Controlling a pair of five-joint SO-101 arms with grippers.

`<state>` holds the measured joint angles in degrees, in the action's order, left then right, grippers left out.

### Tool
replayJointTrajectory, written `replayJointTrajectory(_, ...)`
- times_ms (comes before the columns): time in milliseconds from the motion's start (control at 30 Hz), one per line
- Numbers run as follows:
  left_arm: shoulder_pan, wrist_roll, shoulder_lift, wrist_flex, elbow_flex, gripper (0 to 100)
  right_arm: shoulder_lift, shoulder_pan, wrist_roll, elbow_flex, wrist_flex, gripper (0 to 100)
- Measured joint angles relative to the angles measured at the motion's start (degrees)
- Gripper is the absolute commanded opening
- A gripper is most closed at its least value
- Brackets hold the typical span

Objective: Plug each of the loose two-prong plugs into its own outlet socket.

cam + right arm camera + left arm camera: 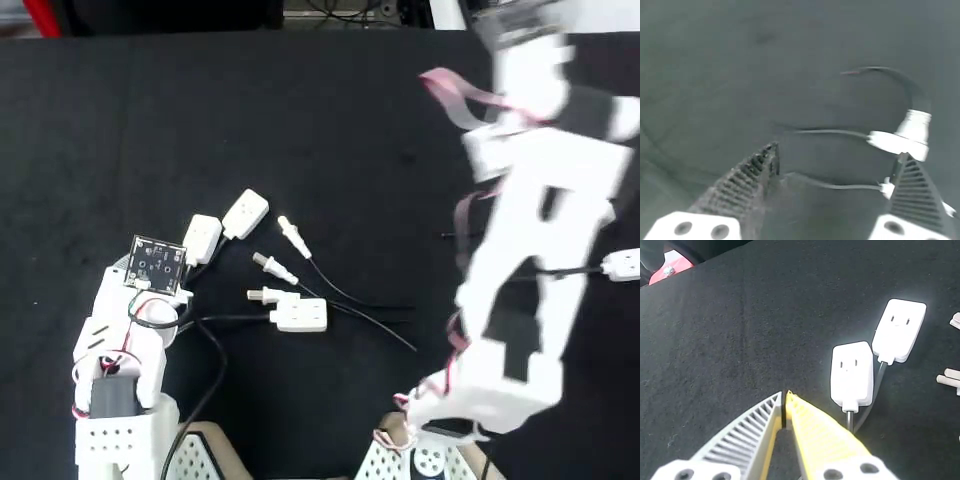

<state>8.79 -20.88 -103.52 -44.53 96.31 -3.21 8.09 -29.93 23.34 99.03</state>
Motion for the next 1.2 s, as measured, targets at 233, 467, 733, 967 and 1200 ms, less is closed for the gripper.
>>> replayJointTrajectory(233,0.00,0.00,0.00,0.00,0.00,3,9.76,-19.87,0.09,-32.09,-13.54,33.8)
replayJointTrajectory(467,0.00,0.00,0.00,0.00,0.00,3,6.59,-30.33,0.26,-48.09,-38.77,19.9)
replayJointTrajectory(733,0.00,0.00,0.00,0.00,0.00,3,-9.58,-36.57,-0.09,-44.48,-44.48,21.8)
replayJointTrajectory(967,0.00,0.00,0.00,0.00,0.00,3,-20.75,-34.37,-1.85,-32.62,-41.23,3.5)
replayJointTrajectory(1200,0.00,0.00,0.00,0.00,0.00,3,-21.54,-32.35,-10.37,-27.78,-34.11,1.2)
